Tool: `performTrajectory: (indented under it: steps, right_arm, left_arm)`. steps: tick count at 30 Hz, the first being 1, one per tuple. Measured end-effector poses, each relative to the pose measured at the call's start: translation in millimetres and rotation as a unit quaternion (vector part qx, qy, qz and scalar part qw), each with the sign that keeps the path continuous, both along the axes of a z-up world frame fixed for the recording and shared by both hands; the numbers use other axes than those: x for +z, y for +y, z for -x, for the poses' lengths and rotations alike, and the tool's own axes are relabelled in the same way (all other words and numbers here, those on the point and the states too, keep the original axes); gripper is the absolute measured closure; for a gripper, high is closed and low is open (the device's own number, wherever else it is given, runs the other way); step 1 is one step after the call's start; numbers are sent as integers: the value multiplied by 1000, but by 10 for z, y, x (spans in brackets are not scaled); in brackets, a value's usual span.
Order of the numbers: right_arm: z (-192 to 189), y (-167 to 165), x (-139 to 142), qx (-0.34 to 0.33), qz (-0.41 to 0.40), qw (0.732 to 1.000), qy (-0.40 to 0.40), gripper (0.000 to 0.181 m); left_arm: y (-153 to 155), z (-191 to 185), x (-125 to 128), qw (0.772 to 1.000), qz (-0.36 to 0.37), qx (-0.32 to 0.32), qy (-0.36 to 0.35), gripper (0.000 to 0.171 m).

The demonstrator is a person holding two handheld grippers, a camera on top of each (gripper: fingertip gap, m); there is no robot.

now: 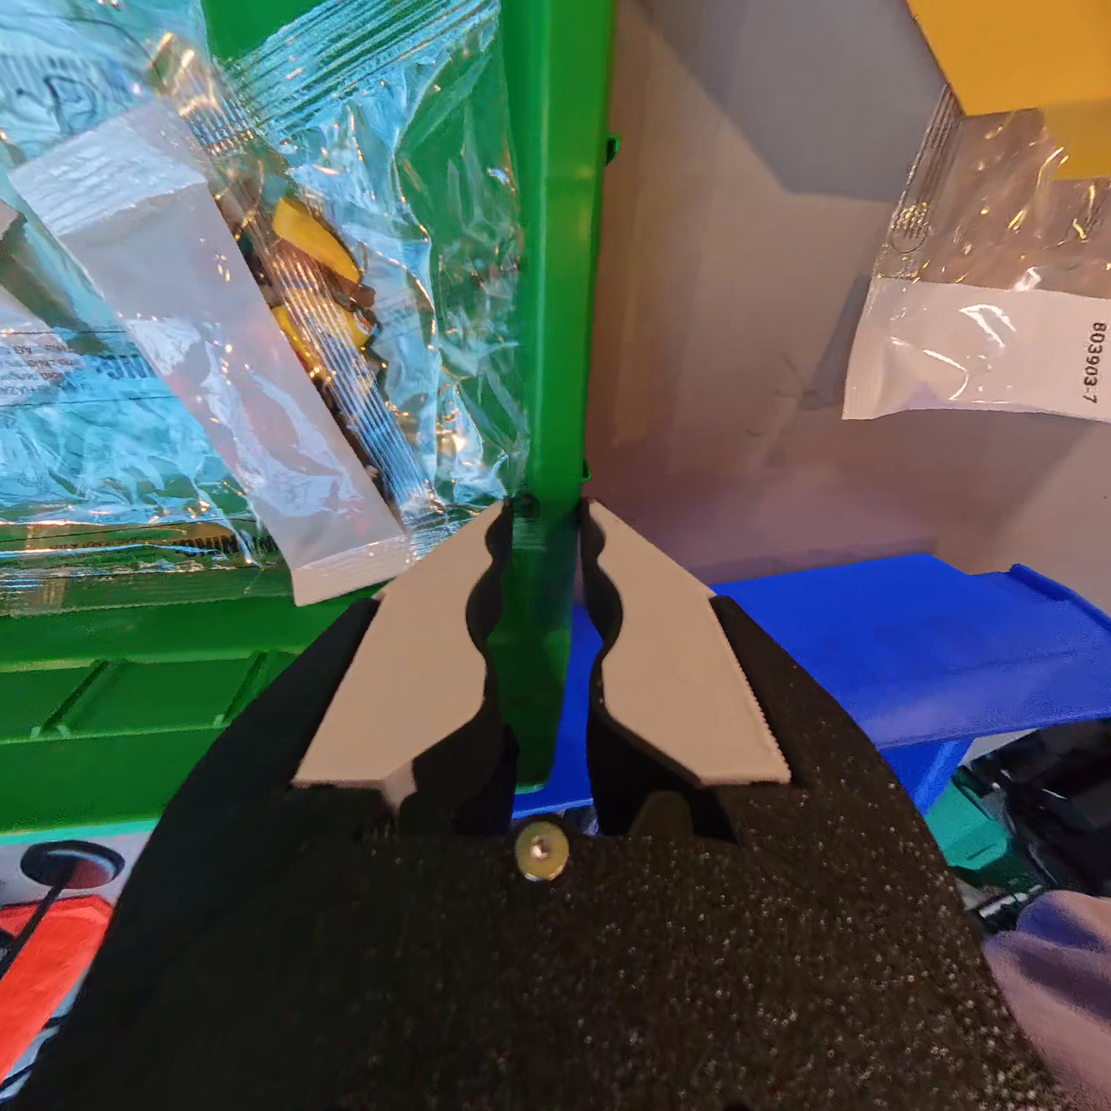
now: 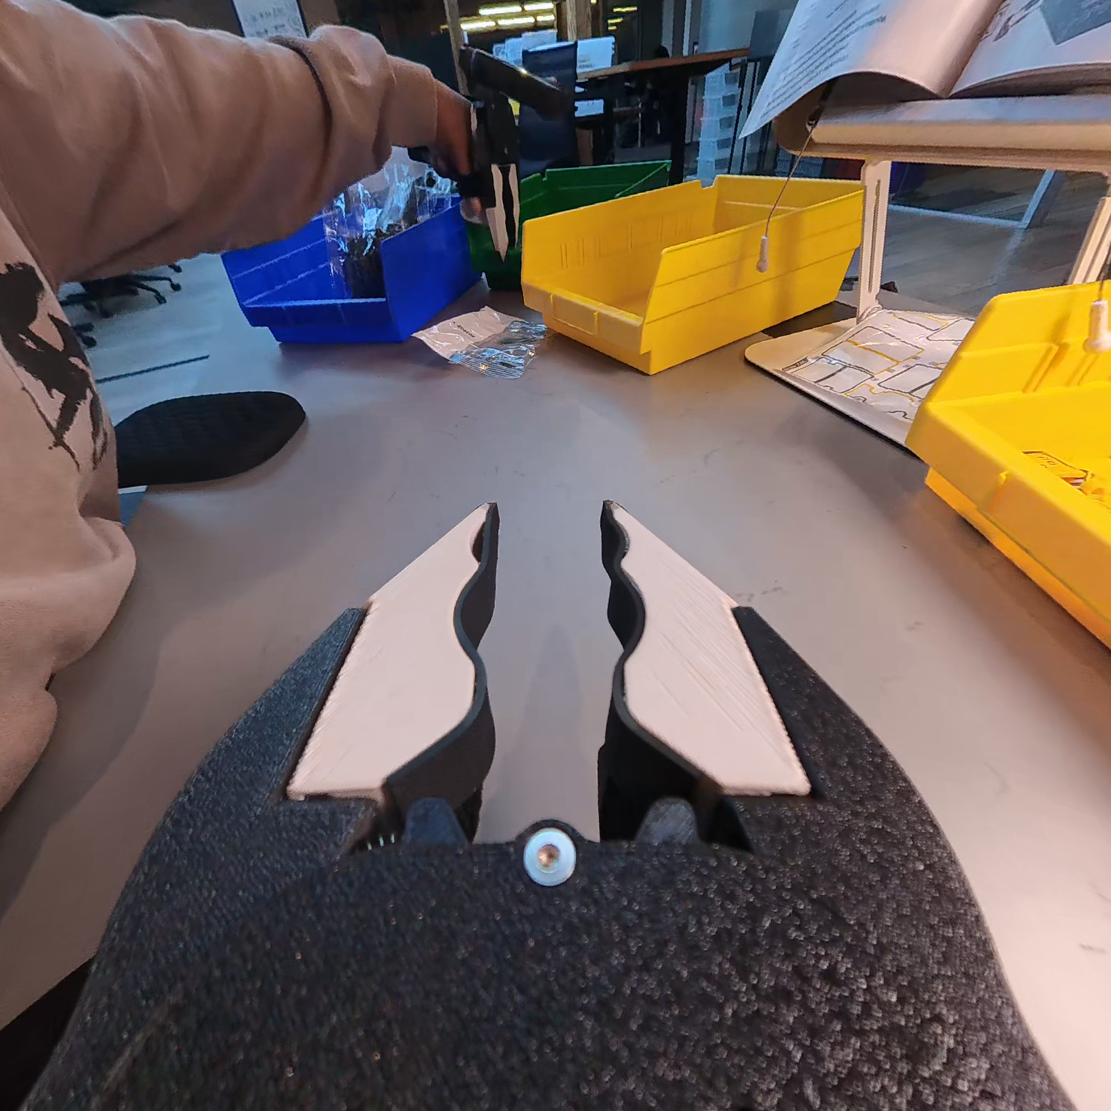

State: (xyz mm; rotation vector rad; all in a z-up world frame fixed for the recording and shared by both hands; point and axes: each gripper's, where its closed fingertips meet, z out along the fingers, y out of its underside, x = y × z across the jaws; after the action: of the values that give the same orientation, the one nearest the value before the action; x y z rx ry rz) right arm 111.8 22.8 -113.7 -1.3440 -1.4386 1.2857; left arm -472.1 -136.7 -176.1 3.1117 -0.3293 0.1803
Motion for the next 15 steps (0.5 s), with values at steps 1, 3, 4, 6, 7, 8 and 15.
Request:
performTrajectory:
  steps: [1,3,4,6,7,8,15]
  right_arm:
    - [-2,3,3,-1,0,1000,0,148]
    - [-7,2,16,-1,-1,1000,2,148]
    - [-10,-1,24,0,-2,1000,3,148]
    - [-15,-10,35,1,-4,1000,4,148]
    - [-17,-16,39,2,-6,1000,5,148]
    - [-19,-23,43,2,-7,1000,5,148]
    - [-69,-45,144,0,-20,1000,20,149]
  left_arm:
    - [2,-9,13,1000,-2,-3,4,154]
    - [5,-3,71,1000,-11,-14,21,155]
    - [16,4,131,999,-20,-20,31,160]
    - [75,16,326,997,-57,-22,41,171]
    - [82,-1,426,997,-68,-18,38,171]
    - [76,14,514,996,-74,-19,48,171]
    - [-14,-132,1329,981,-152,-37,115,171]
